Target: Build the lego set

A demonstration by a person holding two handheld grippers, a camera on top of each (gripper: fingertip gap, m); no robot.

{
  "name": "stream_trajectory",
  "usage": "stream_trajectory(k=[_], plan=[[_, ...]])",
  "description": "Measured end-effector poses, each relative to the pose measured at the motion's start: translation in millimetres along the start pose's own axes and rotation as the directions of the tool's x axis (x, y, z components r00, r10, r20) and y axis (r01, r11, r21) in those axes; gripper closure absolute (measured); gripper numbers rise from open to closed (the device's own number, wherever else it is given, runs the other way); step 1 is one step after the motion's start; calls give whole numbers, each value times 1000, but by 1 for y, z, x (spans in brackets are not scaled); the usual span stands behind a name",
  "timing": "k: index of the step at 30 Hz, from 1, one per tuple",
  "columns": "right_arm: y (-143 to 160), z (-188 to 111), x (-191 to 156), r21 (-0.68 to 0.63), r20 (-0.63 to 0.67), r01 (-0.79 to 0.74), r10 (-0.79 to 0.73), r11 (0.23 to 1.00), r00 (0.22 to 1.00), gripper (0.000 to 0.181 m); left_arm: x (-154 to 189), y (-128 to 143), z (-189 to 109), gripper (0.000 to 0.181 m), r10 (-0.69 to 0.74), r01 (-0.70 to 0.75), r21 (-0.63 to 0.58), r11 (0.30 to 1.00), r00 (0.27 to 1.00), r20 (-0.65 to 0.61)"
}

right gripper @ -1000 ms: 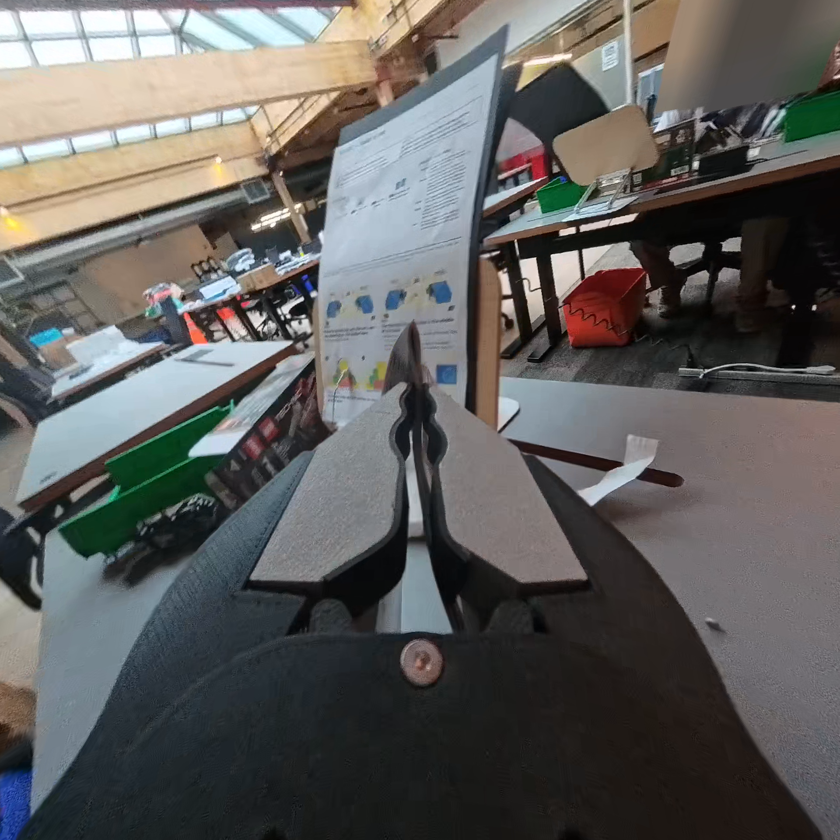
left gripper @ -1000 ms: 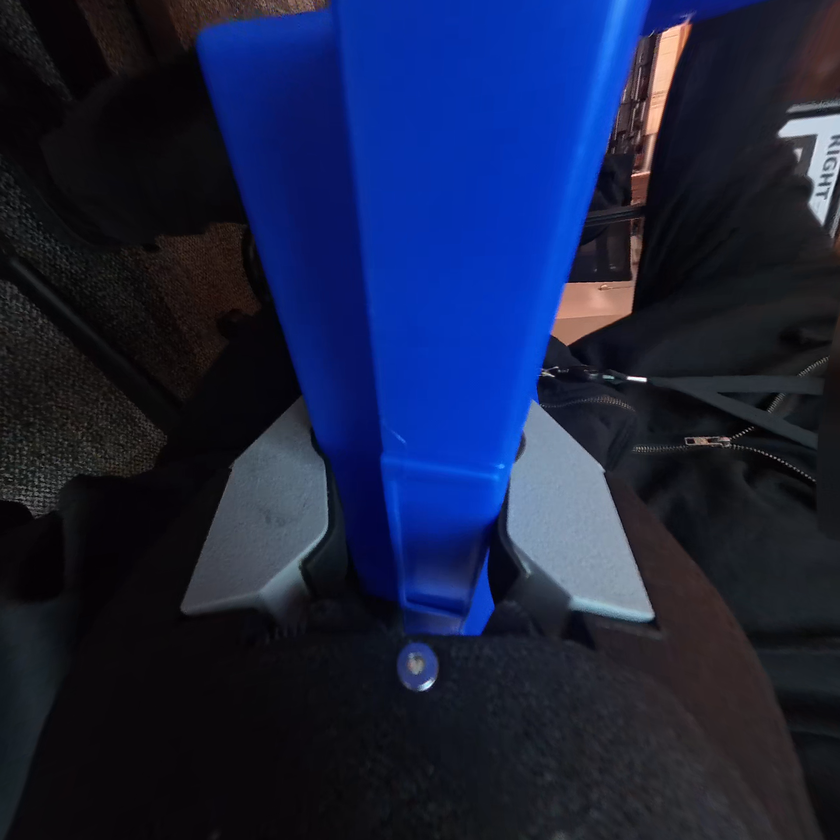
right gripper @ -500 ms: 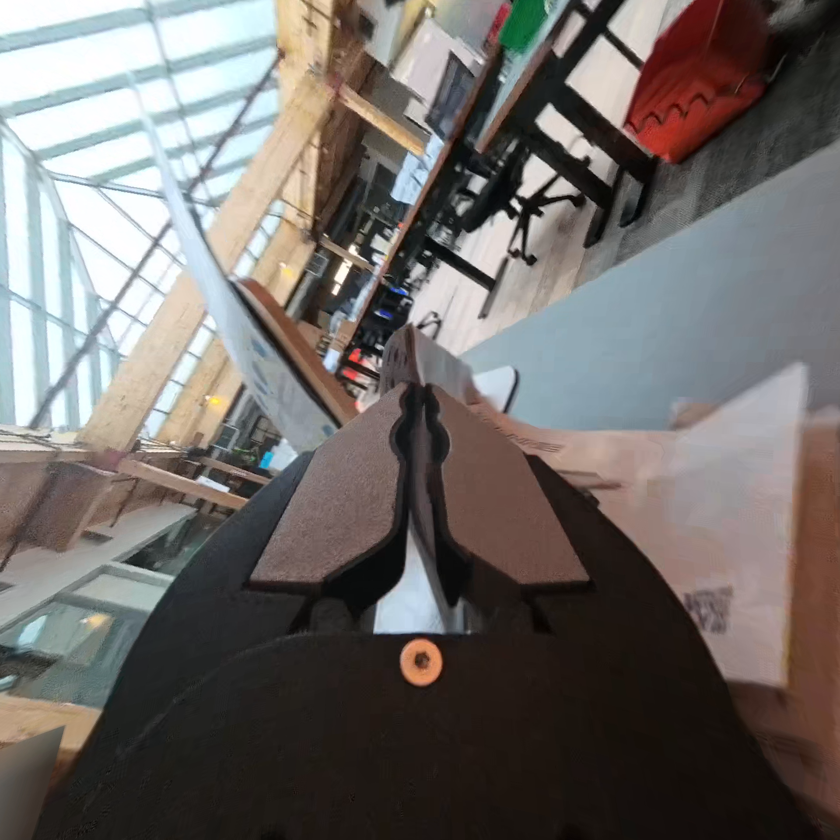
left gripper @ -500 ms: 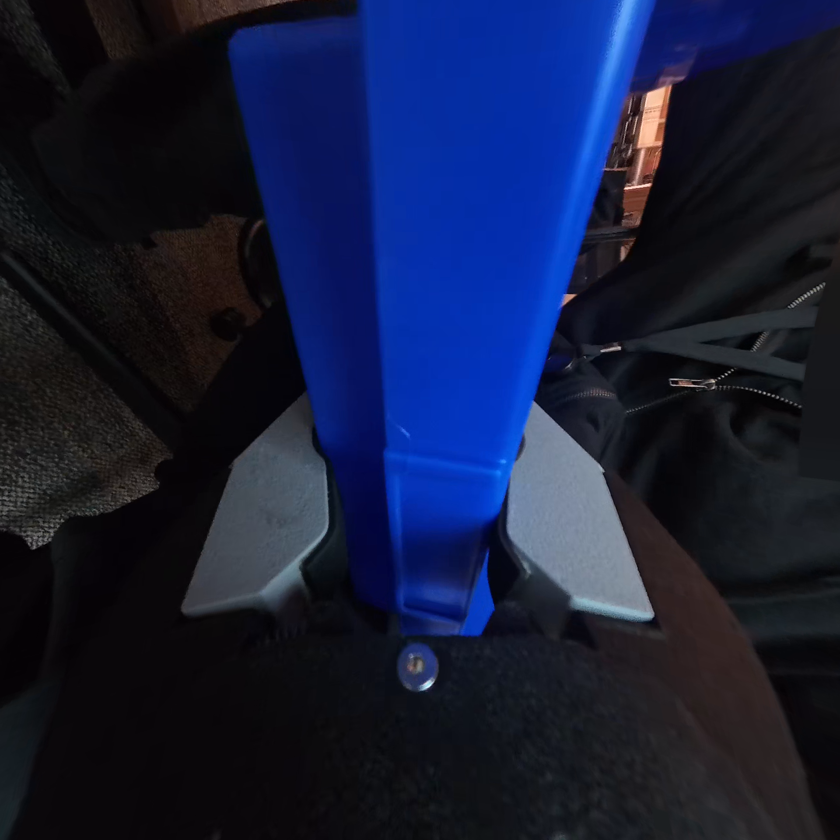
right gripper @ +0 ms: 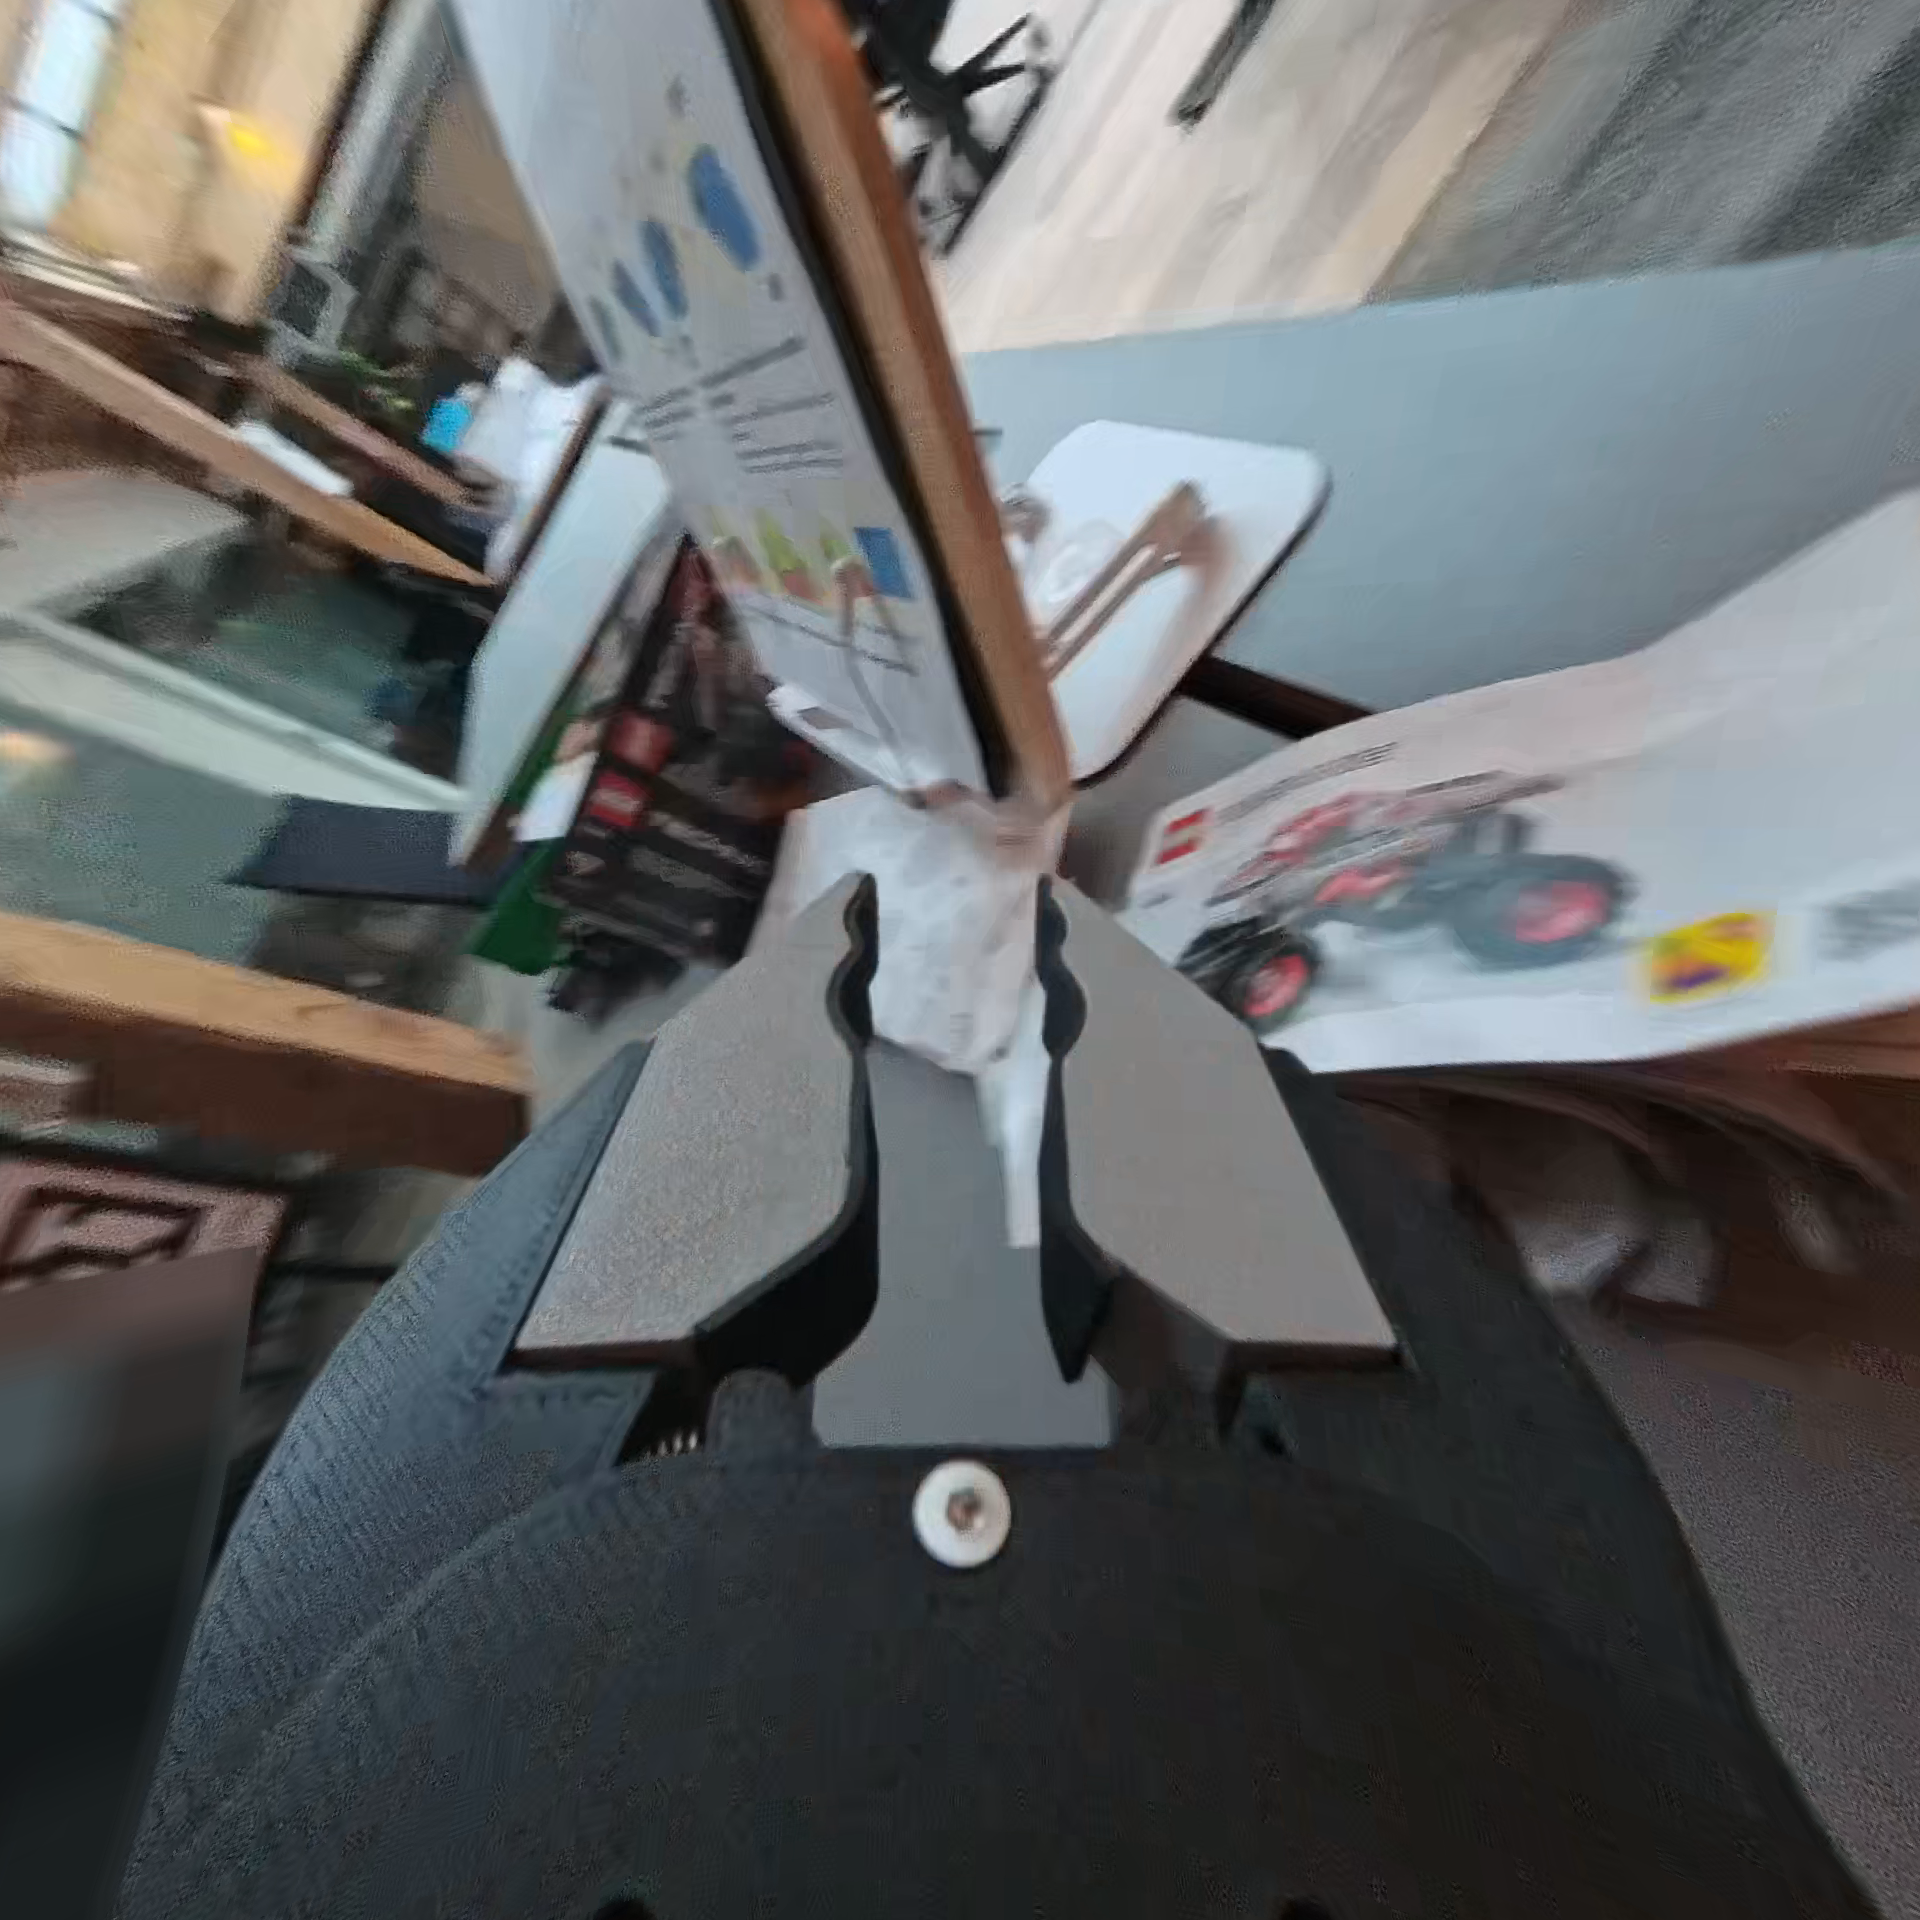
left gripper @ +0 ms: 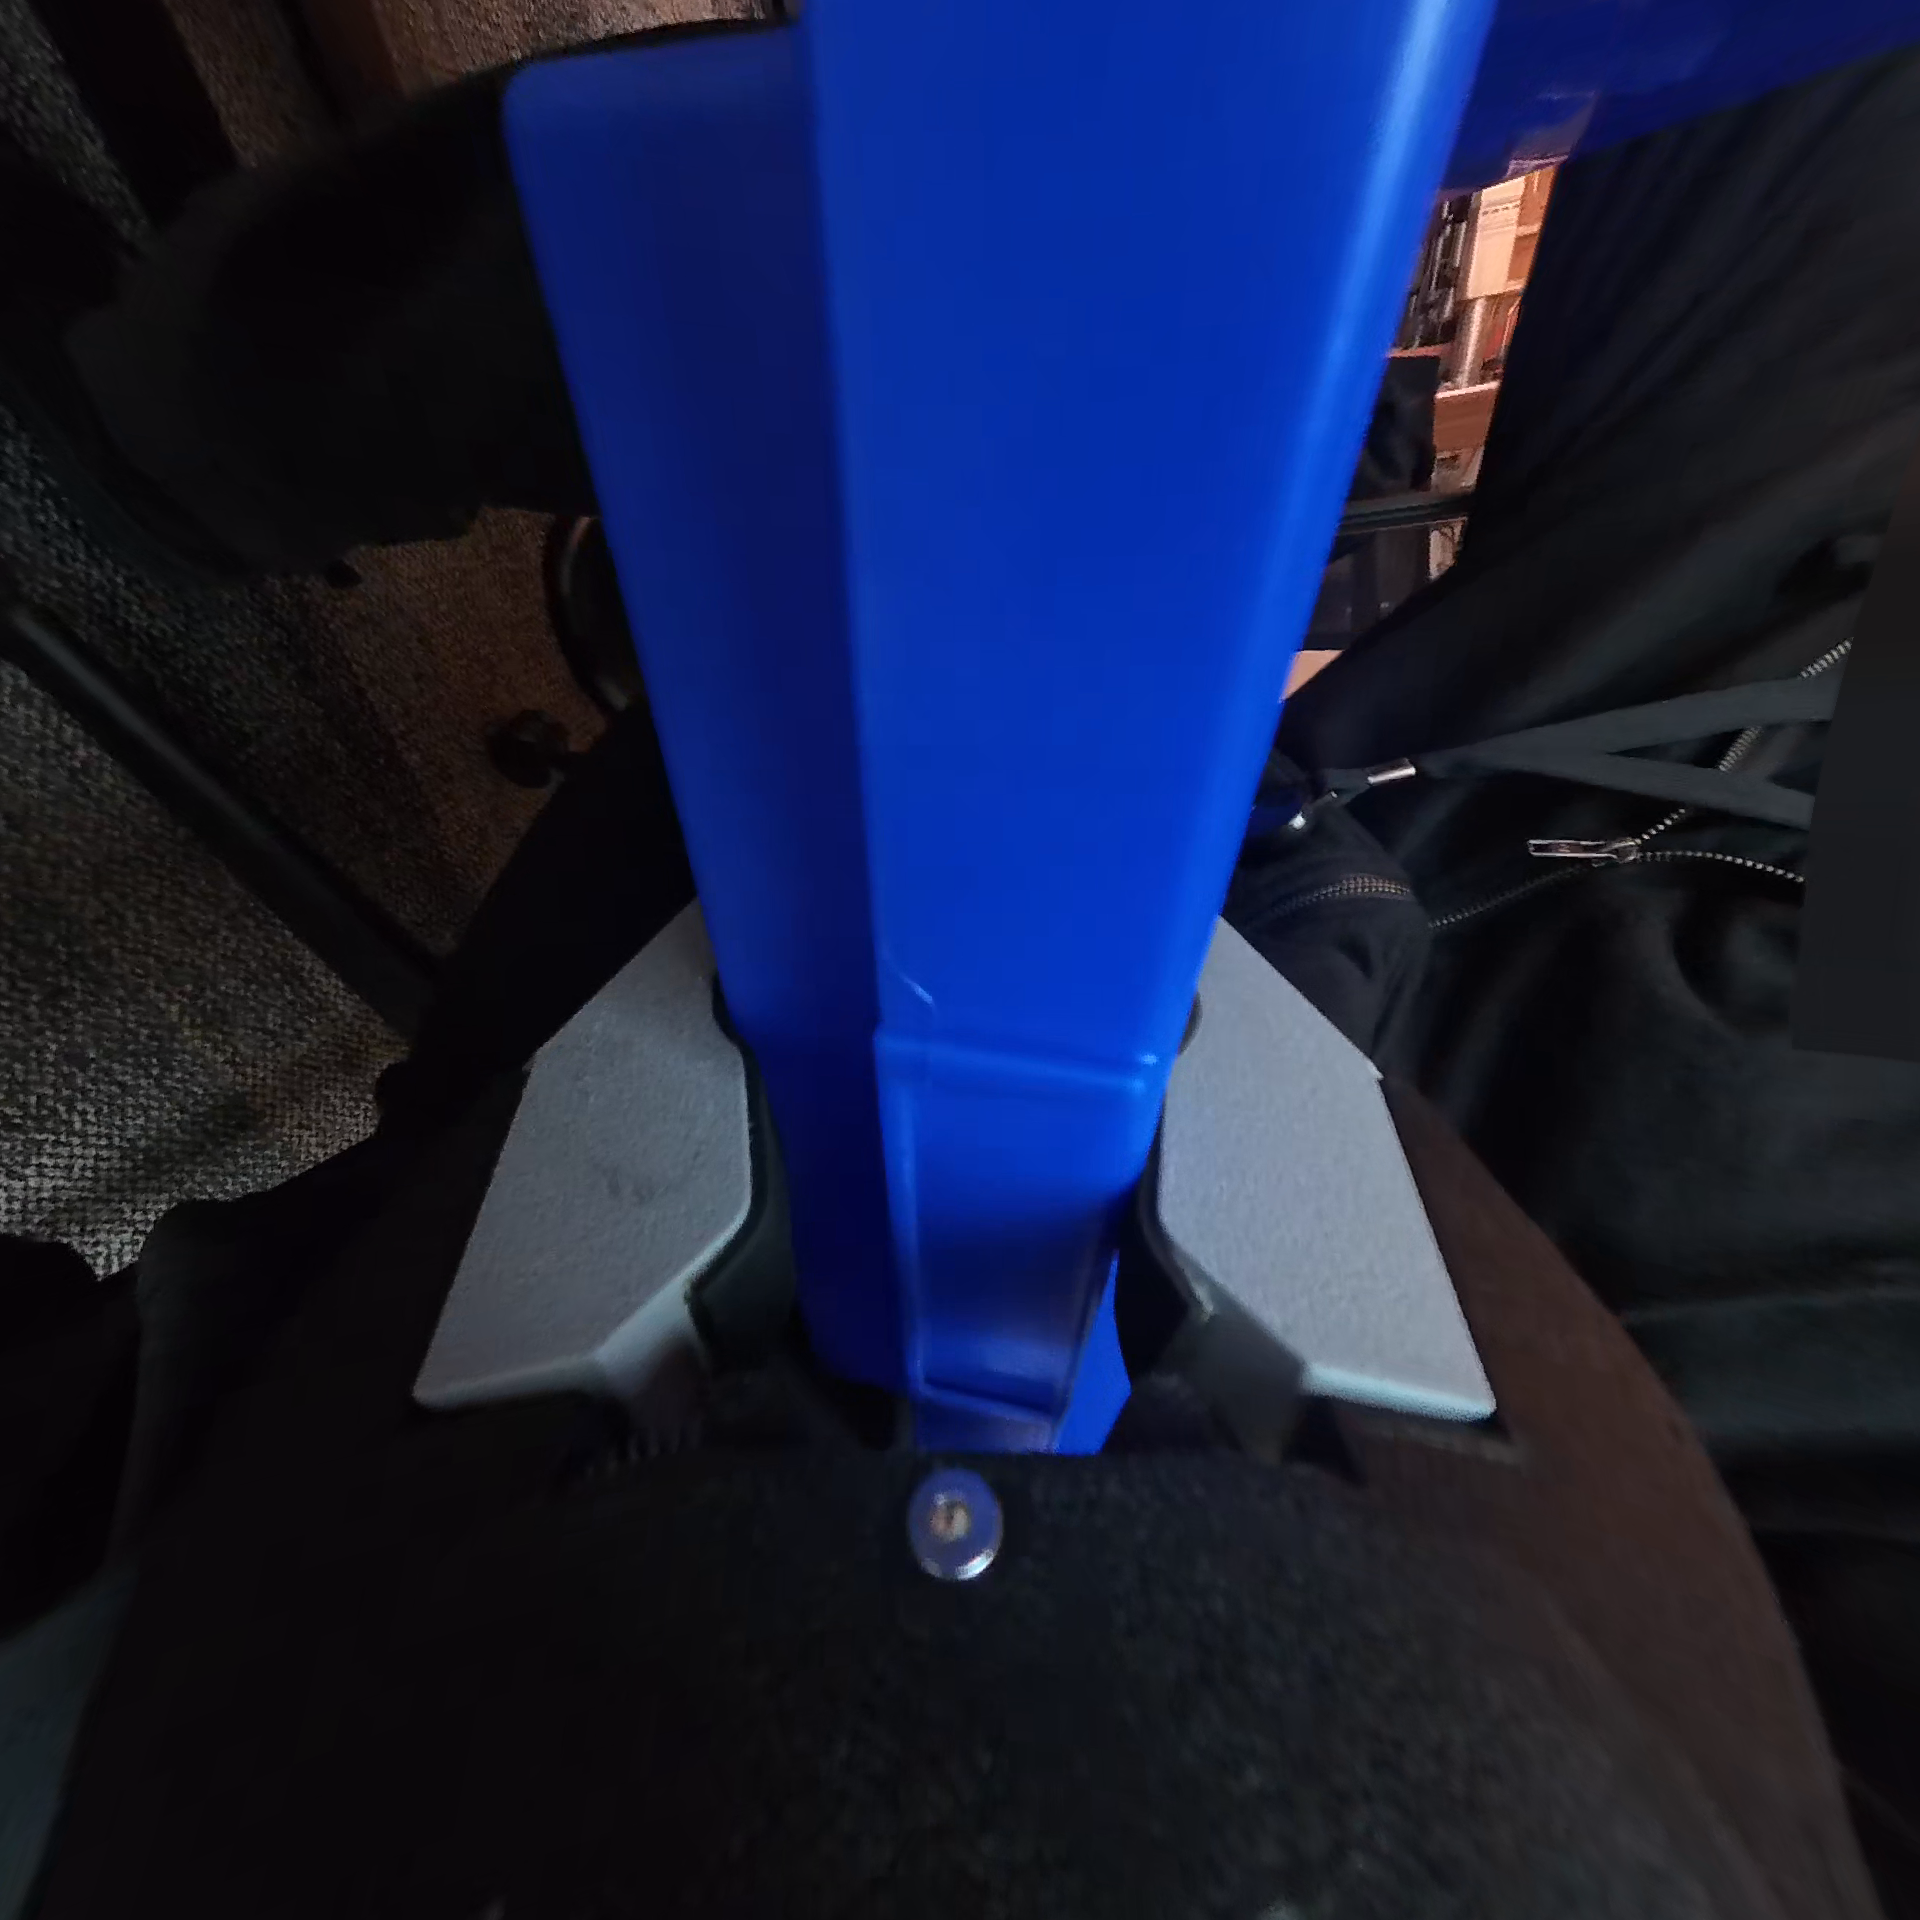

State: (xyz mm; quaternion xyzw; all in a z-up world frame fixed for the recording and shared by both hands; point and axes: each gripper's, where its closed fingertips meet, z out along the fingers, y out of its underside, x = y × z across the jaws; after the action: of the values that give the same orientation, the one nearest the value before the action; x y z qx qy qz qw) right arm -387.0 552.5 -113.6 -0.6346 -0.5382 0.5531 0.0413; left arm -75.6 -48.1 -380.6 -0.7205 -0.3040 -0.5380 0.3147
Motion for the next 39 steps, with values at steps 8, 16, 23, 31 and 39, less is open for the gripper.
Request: stream_trajectory(k=[8, 16, 23, 31, 39], plan=[[95, -57, 109, -313, -579, 130, -297, 941, 759, 141, 2, -1, 2, 105, 9, -9, -6, 1000, 1000, -1], [128, -49, 139, -343, -635, 51, -272, 938, 723, 148, 3, -1, 5, 106, 13, -13, -7, 1000, 1000, 2], [136, -40, 132, -332, -581, 47, -243, 942, 777, 154, 3, -2, 5, 106, 5, -5, -6, 1000, 1000, -2], [137, -39, 133, -342, -574, 62, -261, 938, 776, 181, 3, -1, 5, 106, 10, -10, -7, 1000, 1000, -1], [146, -30, 61, -276, -295, 159, -241, 948, 925, 181, 3, -1, 5, 106, 0, 0, -12, 1000, 1000, -8]])
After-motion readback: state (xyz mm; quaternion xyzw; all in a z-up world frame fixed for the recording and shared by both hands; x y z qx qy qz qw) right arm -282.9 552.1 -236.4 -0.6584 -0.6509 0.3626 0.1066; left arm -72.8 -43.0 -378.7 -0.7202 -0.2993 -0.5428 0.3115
